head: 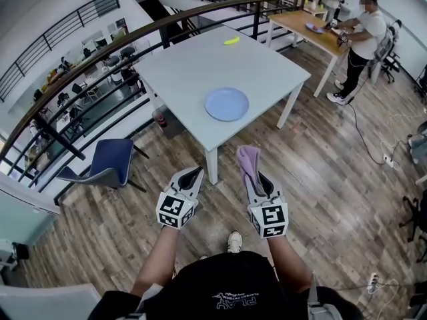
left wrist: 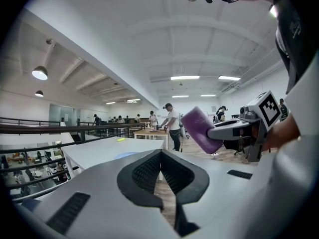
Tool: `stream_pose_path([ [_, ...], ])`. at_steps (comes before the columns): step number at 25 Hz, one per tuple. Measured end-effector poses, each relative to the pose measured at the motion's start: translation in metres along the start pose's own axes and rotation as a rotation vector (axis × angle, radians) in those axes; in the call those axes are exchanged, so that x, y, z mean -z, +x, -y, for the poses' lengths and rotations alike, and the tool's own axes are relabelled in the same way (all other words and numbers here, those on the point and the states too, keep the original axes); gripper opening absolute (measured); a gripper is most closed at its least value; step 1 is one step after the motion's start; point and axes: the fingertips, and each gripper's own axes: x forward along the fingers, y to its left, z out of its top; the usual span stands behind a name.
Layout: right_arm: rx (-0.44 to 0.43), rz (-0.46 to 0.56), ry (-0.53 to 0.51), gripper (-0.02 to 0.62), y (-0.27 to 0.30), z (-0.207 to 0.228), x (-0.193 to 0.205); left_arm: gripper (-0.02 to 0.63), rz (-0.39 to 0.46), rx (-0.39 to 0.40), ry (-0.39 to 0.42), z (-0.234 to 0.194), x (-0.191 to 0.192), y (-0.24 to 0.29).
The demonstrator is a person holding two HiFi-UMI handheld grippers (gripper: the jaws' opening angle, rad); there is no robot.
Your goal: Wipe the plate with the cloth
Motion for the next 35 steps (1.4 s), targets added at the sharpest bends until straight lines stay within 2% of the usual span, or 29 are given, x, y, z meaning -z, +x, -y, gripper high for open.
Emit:
stream_pose_path([
  [8, -0.041, 0.032, 0.045, 0.104, 0.048, 0.051, -0.004, 0.012, -0.042, -0.052, -0.006, -0.012, -0.004, 0.051],
  [16, -0.106, 0.052, 0.087, 0.104, 0.071, 0.078, -0.008, 0.012, -0.063, -0.113, -0.024, -0.013, -0.005, 0.077],
  [22, -0.143, 0.035, 0.081, 0.104, 0.092, 0.085, -0.006, 0.012, -0.073, -0.123, -0.042, -0.021, -0.002, 0.097],
  [28, -0.157, 0.048, 0.057, 0.104, 0.128, 0.092, -0.018, 0.012, -0.041, -0.109, -0.03, -0.042, -0.013, 0.128],
  [35, -0.177, 0.025, 0.014, 0.104, 0.179, 0.093, -0.025, 0.012, -0.022, -0.122, -0.05, -0.085, -0.015, 0.152],
])
